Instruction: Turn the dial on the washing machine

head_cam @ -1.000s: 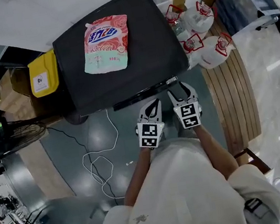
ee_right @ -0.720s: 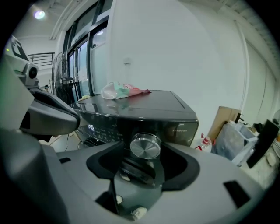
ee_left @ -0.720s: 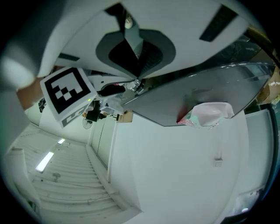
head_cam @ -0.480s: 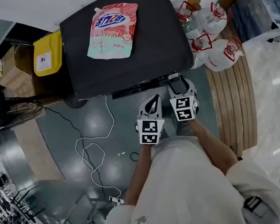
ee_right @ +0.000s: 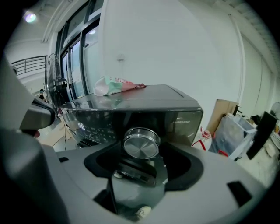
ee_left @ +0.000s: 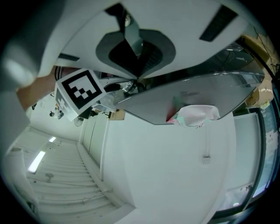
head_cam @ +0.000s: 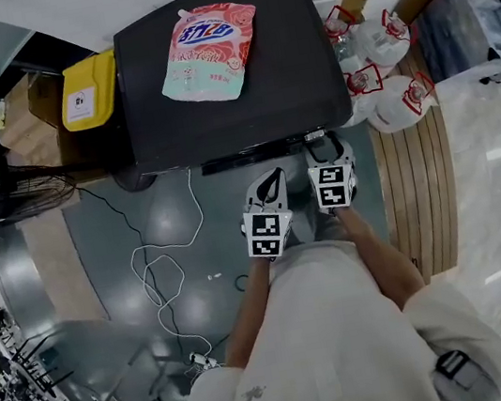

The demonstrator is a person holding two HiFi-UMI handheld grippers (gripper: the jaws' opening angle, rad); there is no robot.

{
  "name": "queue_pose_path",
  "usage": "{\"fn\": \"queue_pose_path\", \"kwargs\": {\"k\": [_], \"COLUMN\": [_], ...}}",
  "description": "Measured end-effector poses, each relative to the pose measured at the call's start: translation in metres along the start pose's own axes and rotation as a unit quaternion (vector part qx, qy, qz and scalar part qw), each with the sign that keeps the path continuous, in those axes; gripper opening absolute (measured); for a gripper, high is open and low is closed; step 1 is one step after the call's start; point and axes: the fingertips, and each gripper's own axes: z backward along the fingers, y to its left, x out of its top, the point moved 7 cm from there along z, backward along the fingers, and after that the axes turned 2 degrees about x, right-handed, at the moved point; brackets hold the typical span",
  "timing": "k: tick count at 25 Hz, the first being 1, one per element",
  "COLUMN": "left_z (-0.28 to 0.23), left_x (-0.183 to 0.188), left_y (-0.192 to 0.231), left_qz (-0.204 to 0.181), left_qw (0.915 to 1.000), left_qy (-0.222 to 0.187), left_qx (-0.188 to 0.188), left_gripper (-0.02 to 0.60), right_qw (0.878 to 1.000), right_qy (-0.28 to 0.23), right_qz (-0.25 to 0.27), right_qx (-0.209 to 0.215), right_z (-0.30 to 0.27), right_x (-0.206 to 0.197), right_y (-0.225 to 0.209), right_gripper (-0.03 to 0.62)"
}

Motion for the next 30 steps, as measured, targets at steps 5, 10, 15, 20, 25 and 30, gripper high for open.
{"fn": "queue_pose_path", "kwargs": {"k": [5,10,15,20,25,30], "left_z": [0.001,-0.0013,-0.0024,-0.0047,-0.0054,-0.0045], "left_x": [-0.0005,0.0002,0.0006,0.0005,-0.0009,-0.0012], "left_y": [0.0097,0.0095,0.0088,0.0091,0.0088,0.0085], "left_qz": [0.006,0.002,0.0,0.0,-0.001,-0.002], "left_qw": [1.0,1.0,0.9999,0.9999,0.9999,0.9999], "left_qy": [-0.002,-0.002,-0.002,-0.001,0.001,0.002], "left_qx": [0.0,-0.008,-0.012,-0.014,-0.015,-0.015], "left_gripper": [0.014,0.014,0.014,0.014,0.014,0.014], "right_qw": [1.0,1.0,0.999,0.996,0.996,0.994], "right_qy": [0.007,0.01,0.008,0.001,-0.001,-0.003], "right_qz": [-0.01,-0.015,-0.044,-0.082,-0.091,-0.108], "right_qx": [-0.011,-0.008,0.003,0.016,0.021,0.03], "right_z": [-0.0028,-0.0025,-0.001,0.0006,-0.0004,0.0002], "right_x": [0.0016,0.0016,-0.0012,-0.0005,-0.0008,-0.0002], "right_y": [0.0014,0.0007,-0.0026,-0.0041,-0.0052,-0.0073], "right_gripper": [0.307,0.301,0.291,0.267,0.267,0.267]}}
